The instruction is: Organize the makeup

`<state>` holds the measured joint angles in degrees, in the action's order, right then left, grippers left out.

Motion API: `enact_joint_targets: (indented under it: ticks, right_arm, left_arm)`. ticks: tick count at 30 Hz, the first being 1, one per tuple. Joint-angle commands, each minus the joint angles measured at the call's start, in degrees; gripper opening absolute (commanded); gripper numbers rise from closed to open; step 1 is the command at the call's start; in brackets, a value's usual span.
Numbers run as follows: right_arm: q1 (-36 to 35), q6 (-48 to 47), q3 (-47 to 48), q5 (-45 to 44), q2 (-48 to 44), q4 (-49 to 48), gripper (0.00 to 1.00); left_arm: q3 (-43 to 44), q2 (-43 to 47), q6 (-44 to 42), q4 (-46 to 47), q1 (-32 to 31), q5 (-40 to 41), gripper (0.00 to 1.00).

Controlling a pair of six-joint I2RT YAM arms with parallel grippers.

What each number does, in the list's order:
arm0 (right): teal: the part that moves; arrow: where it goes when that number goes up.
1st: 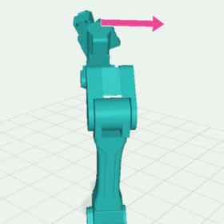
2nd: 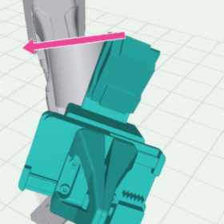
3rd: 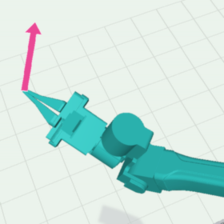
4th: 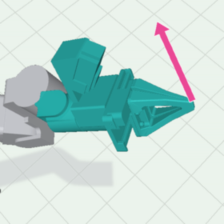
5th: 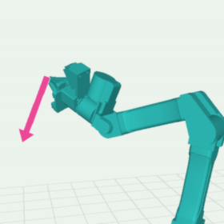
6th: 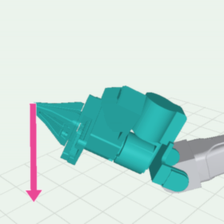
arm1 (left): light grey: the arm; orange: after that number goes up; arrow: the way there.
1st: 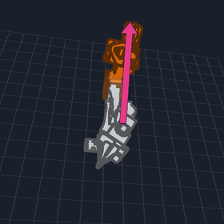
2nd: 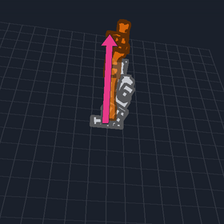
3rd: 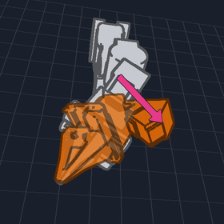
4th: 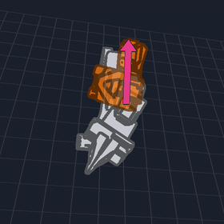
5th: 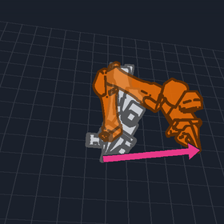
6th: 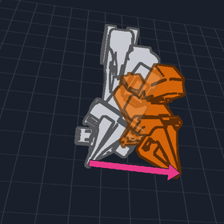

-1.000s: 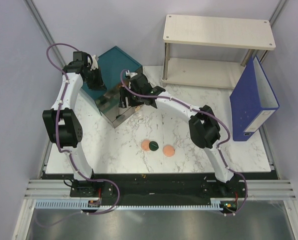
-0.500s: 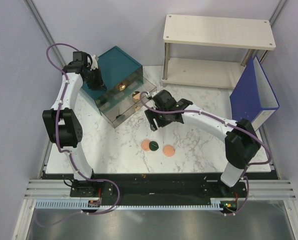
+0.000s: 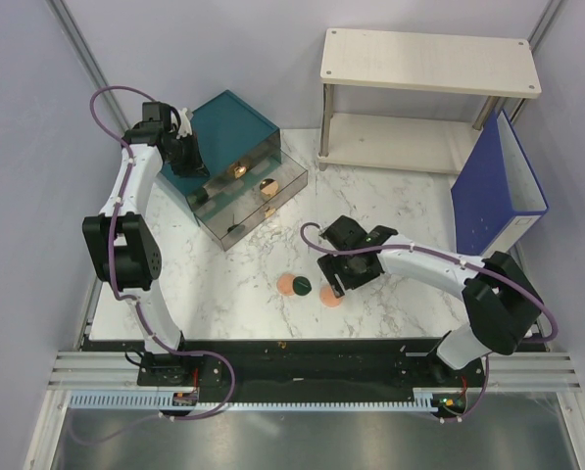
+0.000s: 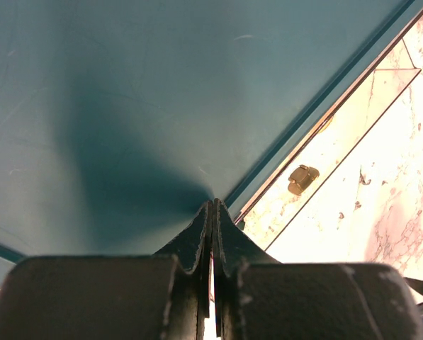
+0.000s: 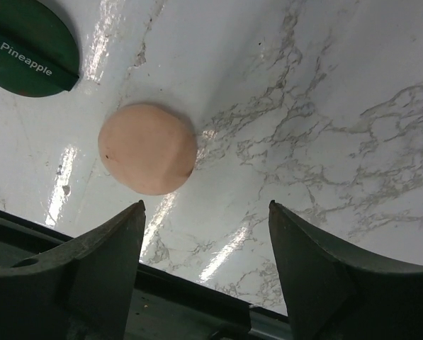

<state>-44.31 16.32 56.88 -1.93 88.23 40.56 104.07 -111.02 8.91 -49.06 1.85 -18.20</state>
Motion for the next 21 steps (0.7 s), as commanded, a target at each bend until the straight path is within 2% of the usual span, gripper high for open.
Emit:
enact_joint_targets:
  ticks: [1, 11, 15, 16, 17, 19, 20, 21]
  right_arm:
    - [-1.1, 2.4, -1.4, 1.0, 0.7, -3.9, 0.77]
    - [-3.9, 3.0, 0.6, 1.8, 7.9, -8.2, 0.76]
    - [-4.4, 3.2, 0.9, 1.4, 9.3, -8.8, 0.68]
    - [-4.5, 3.3, 0.9, 1.2, 9.4, -8.9, 0.65]
    - [-4.5, 3.3, 0.9, 1.2, 9.4, -9.2, 0.51]
    - [-4.5, 3.4, 1.4, 1.0, 9.1, -9.0, 0.38]
    - [-4.6, 3.5, 1.6, 1.0, 9.0, -8.9, 0.25]
    - [-4.5, 3.3, 2.0, 0.9, 8.9, -8.9, 0.20]
  left_arm:
    - [-6.0, -5.2, -1.9, -12.8, -0.6, 2.5, 0.03]
    - [-8.2, -4.3, -1.8, -12.0, -0.7, 2.6, 0.03]
    - [-8.0, -4.3, -1.8, -12.0, -0.7, 2.7, 0.03]
    - [-8.0, -4.3, -1.8, -12.0, -0.7, 2.7, 0.03]
    - [-7.9, -4.4, -1.7, -12.0, -0.6, 2.8, 0.03]
    - [-7.9, -4.4, -1.7, -12.0, -0.6, 2.7, 0.03]
    - [-7.9, -4.6, -1.6, -12.0, -0.7, 2.6, 0.03]
    - [-7.8, -4.6, -1.5, -12.0, -0.7, 2.5, 0.03]
